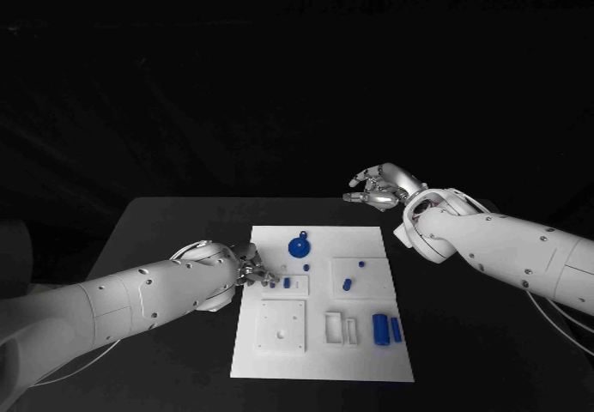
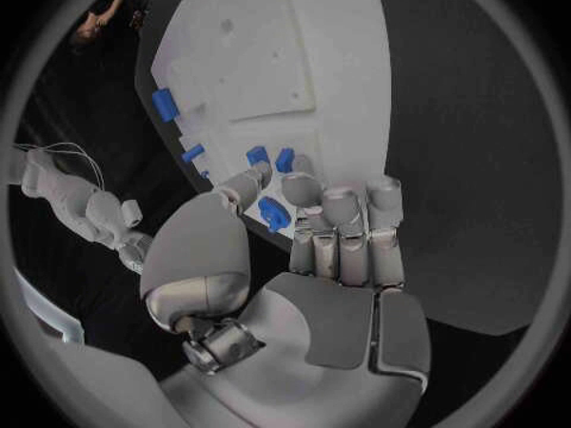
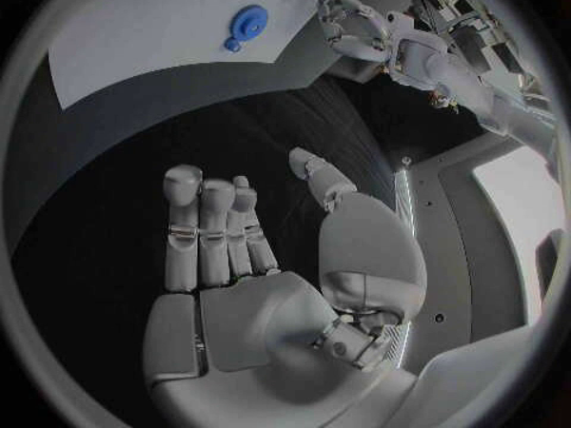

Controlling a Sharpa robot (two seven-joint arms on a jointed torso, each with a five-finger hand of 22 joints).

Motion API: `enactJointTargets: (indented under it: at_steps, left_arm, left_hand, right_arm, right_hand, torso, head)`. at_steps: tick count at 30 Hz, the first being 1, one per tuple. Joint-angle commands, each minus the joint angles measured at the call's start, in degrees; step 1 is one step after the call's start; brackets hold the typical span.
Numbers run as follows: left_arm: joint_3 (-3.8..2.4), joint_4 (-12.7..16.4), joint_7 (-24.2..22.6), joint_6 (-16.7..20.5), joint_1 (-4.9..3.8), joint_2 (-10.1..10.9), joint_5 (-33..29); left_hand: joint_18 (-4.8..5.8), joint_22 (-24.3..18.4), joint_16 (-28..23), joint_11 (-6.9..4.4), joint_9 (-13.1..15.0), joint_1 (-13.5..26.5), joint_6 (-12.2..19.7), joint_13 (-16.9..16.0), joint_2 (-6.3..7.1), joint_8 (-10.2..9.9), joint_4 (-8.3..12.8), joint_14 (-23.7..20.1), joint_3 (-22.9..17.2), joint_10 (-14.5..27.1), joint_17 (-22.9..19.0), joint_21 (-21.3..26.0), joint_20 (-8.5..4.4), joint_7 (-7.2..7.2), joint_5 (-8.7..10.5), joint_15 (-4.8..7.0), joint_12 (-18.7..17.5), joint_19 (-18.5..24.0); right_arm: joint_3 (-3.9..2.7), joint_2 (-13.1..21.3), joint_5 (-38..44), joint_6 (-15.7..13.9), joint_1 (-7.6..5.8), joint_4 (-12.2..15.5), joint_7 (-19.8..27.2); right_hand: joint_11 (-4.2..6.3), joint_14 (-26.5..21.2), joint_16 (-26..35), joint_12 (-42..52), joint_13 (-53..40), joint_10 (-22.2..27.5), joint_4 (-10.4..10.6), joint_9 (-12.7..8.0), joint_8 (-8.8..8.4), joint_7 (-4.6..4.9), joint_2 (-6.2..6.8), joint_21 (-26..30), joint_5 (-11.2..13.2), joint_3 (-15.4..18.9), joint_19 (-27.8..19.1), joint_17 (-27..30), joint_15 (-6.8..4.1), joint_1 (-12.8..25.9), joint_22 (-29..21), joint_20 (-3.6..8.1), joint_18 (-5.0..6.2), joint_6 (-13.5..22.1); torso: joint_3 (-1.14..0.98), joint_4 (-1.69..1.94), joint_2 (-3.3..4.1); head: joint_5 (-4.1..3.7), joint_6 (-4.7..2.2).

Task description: Assemble the parts on the task board

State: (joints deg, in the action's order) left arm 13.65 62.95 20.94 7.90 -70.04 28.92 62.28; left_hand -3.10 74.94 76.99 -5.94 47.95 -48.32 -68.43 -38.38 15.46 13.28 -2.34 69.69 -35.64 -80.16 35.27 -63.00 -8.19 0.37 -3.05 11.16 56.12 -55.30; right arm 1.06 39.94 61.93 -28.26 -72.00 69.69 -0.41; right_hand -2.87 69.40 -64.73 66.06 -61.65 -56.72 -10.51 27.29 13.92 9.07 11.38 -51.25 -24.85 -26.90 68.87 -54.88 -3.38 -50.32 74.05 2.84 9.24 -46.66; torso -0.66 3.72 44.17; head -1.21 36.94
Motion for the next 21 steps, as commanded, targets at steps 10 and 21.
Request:
enactJointTargets:
  at_steps: [10,21]
  left_arm:
    - [-3.14,3.16,-2.23,7.66,-0.6,2.73,-8.1]
    - [-4.69,2.98,-16.76,13.46,-1.15,2.55,-16.18]
  left_hand:
    - [-0.56,0.0,-2.81,2.05,-0.32,1.54,5.58,1.1,1.23,-2.47,-1.6,-4.14,2.12,3.77,-1.13,2.44,-6.39,2.15,0.25,-1.4,-2.7,3.5]
    - [1.71,-3.37,-16.01,6.92,-0.99,-4.03,12.82,9.2,0.38,-5.35,2.21,-15.7,1.37,17.06,-7.15,12.12,-0.14,6.62,0.02,-8.8,-17.99,14.14]
  right_arm:
    - [-0.02,0.07,0.25,0.47,0.04,-0.15,0.41]
    - [-0.02,0.17,0.25,0.6,0.04,-0.26,0.42]
  right_hand:
    - [0.05,0.25,0.17,0.25,0.12,0.51,0.45,-0.08,0.05,0.27,-0.3,0.22,-0.17,0.13,0.04,0.05,-0.13,0.29,0.08,0.39,5.76,0.06]
    - [0.03,0.25,0.18,0.28,0.17,0.53,0.52,-0.12,-0.02,0.29,-0.32,0.24,-0.21,0.14,0.04,0.05,-0.12,0.36,0.1,0.39,5.76,0.18]
  torso:
    - [-0.03,-0.02,0.01]
    - [-0.03,0.01,0.0]
  head:
    - [-0.4,-0.96]
    - [-0.65,-1.71]
